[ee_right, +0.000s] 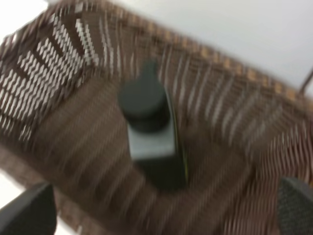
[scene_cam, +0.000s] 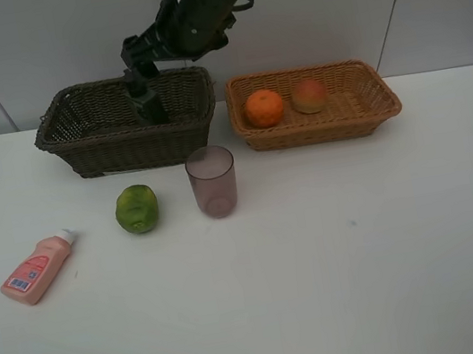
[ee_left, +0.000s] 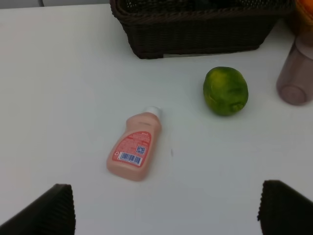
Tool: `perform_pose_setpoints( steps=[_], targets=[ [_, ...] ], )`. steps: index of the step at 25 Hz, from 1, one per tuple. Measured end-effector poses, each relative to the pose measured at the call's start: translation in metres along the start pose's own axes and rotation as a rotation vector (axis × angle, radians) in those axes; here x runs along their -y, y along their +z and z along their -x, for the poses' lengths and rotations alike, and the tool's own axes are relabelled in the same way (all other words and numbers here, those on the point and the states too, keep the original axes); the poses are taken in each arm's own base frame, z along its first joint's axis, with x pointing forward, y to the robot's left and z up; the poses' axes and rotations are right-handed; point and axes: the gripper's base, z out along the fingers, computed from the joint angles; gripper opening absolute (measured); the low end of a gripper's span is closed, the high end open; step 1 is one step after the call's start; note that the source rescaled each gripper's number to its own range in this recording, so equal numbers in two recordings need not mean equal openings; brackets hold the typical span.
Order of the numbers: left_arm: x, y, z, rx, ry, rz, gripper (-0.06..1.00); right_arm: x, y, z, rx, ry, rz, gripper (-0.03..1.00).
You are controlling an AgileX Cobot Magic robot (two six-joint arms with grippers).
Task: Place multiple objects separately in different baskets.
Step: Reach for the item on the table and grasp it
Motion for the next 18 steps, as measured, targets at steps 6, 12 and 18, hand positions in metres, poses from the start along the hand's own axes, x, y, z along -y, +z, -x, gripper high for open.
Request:
perform_pose_setpoints(
  steps=[6, 12, 18],
  targets=[
    [0.0, 0.0, 0.0, 0.0, 0.0, 0.0, 0.97, 0.049, -0.042, -0.037, -0.174, 0.177, -0.07, 1.0],
    [0.0, 0.0, 0.0, 0.0, 0.0, 0.0, 0.97, 0.11, -0.096, -0.087, -0.248, 0.364, -0.182, 1.0],
    [0.0, 0.0, 0.0, 0.0, 0.0, -0.001, 0.97, 0.146, -0.165, -0.128, -0.22, 0.494, -0.282, 1.0]
  ],
)
